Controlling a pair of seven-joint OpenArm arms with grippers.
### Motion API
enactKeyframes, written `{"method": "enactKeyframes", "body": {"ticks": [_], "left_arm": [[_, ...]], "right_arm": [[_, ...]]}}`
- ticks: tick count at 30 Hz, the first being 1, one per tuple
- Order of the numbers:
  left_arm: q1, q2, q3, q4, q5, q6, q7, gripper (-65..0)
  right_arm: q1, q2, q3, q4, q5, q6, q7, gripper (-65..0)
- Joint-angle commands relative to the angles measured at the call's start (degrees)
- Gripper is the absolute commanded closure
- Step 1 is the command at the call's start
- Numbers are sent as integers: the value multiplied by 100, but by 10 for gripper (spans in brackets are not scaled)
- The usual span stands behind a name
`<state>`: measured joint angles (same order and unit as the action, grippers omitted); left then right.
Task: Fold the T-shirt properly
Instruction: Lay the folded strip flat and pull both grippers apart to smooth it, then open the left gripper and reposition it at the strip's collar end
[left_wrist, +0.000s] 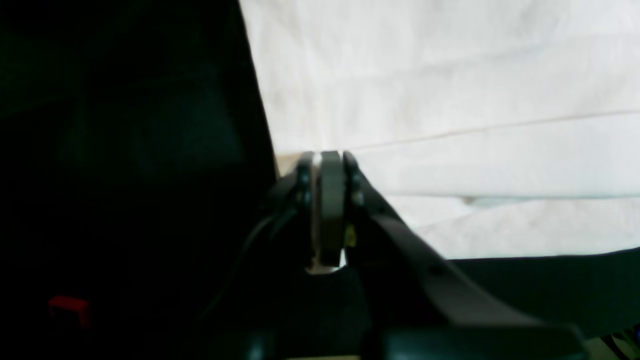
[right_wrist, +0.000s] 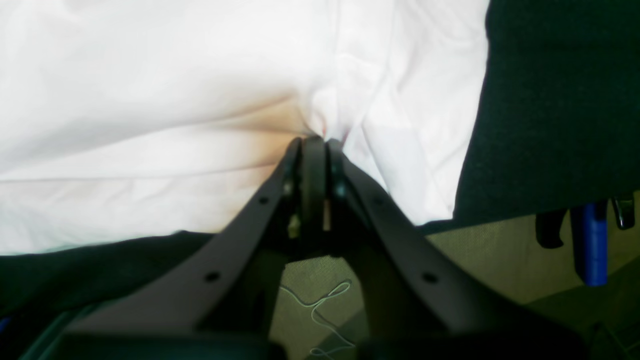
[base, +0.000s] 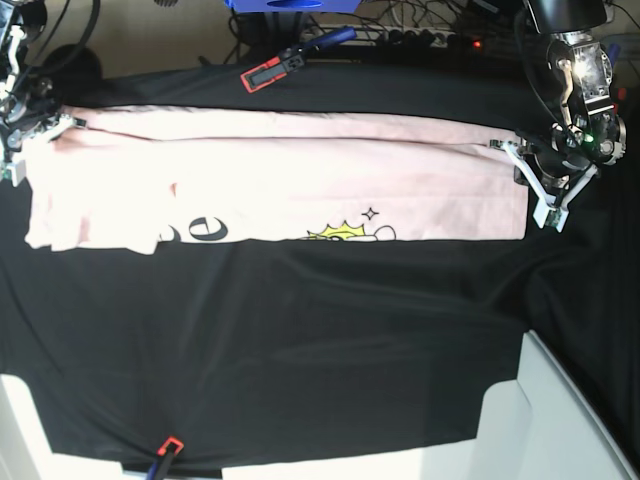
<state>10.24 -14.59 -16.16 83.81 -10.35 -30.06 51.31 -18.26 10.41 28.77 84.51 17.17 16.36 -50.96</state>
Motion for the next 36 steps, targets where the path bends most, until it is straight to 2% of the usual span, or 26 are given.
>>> {"method": "enactKeyframes", "body": {"ticks": [1, 3, 5, 6, 9, 11, 14, 19, 24, 26, 29, 32, 34, 36], "left_arm": [[-61, -93, -23, 80, 2, 31, -98, -111], [-70, -93, -32, 80, 2, 31, -98, -208], [-79, -93, -67, 80, 2, 31, -98, -284], [-79, -93, -76, 80, 2, 31, -98, -302], [-140, -93, -94, 107, -7, 31, -98, -311], [-193, -93, -102, 116, -16, 31, -98, -311], [-211, -93, -102, 124, -16, 31, -98, -311], [-308, -93, -138, 133, -16, 31, -98, -311], [-422, -84, -832, 388, -51, 31, -45, -317], [-404, -84, -1043, 678, -60, 22, -36, -319], [-334, -84, -1245, 854, -77, -22, 333, -322], [-281, -110, -1439, 749, -772, -383, 834, -380], [-193, -260, -1650, 564, -1457, -602, 957, -413], [-132, -453, -1729, 239, -2099, -673, 975, -435]], "right_arm": [[11, 106, 63, 81, -7, -32, 45, -7], [11, 106, 63, 81, -7, -32, 37, -52], [11, 106, 63, 81, -7, -32, 37, -154], [11, 106, 63, 81, -7, -32, 37, -207], [-42, 97, 72, 125, -7, -32, 37, -421], [-104, 97, 72, 213, -7, -32, 89, -482], [-147, 97, 107, 406, -7, -32, 54, -480], [-253, 88, 696, 573, -7, -40, -113, -488], [-253, 167, 854, 573, -7, -32, -69, -488], [-227, 308, 837, 617, -7, -23, -34, -488], [-227, 308, 837, 784, -7, -14, 221, -488], [-227, 299, 837, 828, -7, -14, 318, -488], [-165, 290, 828, 819, -7, -14, 300, -488], [-165, 290, 670, 819, -7, -14, 309, -488]]}}
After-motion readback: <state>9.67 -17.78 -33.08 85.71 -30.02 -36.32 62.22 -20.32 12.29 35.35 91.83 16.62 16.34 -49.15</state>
